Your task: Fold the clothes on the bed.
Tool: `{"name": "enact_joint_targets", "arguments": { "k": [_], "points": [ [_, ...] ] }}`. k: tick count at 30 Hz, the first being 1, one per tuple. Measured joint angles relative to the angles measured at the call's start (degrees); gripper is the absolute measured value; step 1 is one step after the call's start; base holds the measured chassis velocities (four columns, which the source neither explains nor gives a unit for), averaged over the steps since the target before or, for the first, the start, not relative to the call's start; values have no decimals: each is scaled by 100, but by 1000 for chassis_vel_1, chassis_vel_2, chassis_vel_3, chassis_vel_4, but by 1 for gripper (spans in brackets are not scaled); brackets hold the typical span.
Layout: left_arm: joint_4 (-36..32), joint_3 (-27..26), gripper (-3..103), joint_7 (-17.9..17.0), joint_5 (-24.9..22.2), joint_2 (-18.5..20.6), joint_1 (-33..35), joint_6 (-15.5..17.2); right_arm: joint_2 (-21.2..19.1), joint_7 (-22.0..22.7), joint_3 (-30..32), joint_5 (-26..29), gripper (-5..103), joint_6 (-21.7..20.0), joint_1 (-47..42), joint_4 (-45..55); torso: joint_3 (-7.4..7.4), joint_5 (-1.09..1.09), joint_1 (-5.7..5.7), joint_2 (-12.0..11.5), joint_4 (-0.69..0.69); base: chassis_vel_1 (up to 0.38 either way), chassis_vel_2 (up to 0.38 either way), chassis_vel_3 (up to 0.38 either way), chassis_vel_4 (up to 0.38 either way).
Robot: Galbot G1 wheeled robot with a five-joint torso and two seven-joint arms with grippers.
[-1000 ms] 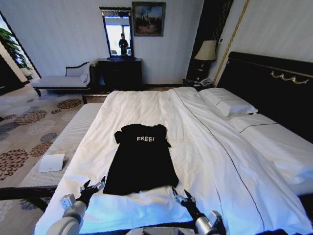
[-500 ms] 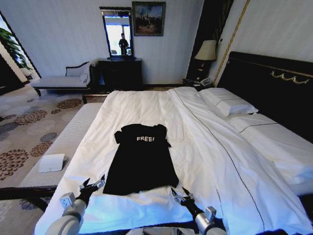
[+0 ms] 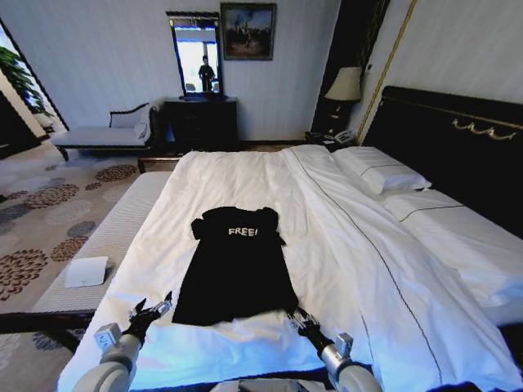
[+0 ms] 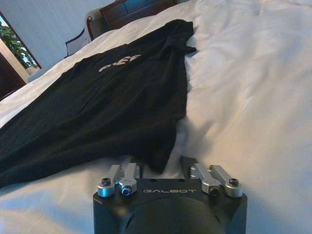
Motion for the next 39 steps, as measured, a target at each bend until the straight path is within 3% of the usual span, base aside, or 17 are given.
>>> {"name": "enact_joint_targets", "arguments": {
  "k": [1,4,7,10,12,28,39],
  "points": [
    [0,0,98,0,0,0,0,0,0,0,0,0,45,0,0,0,0,0,0,0,0,0,0,0,0],
    [19,-6,98,-2,-64,-30,4,0,70,-1,-41,-5,28,-4,-10,3,0,0,0,0,0,0,0,0,0],
    [19,-26,98,-24,-147,-50,12,3,128,-2,-54,-9,23,-4,-10,3,0,1,0,0,0,0,0,0,0],
    [8,-55,98,-32,-192,-63,28,6,171,-3,-53,-7,7,9,-12,15,0,1,0,0,0,0,0,0,0],
    [5,-71,98,-33,-210,-63,32,7,183,-2,-42,1,3,25,-42,66,0,1,0,0,0,0,0,0,0],
    [71,-122,98,61,-239,-98,153,-23,171,169,236,461,0,-147,-849,1577,0,0,0,0,0,0,0,0,0],
    [95,-166,98,227,-378,-32,346,-21,12,136,374,83,0,-148,-1055,1358,0,1,0,0,0,0,0,0,0]
  ]
}}
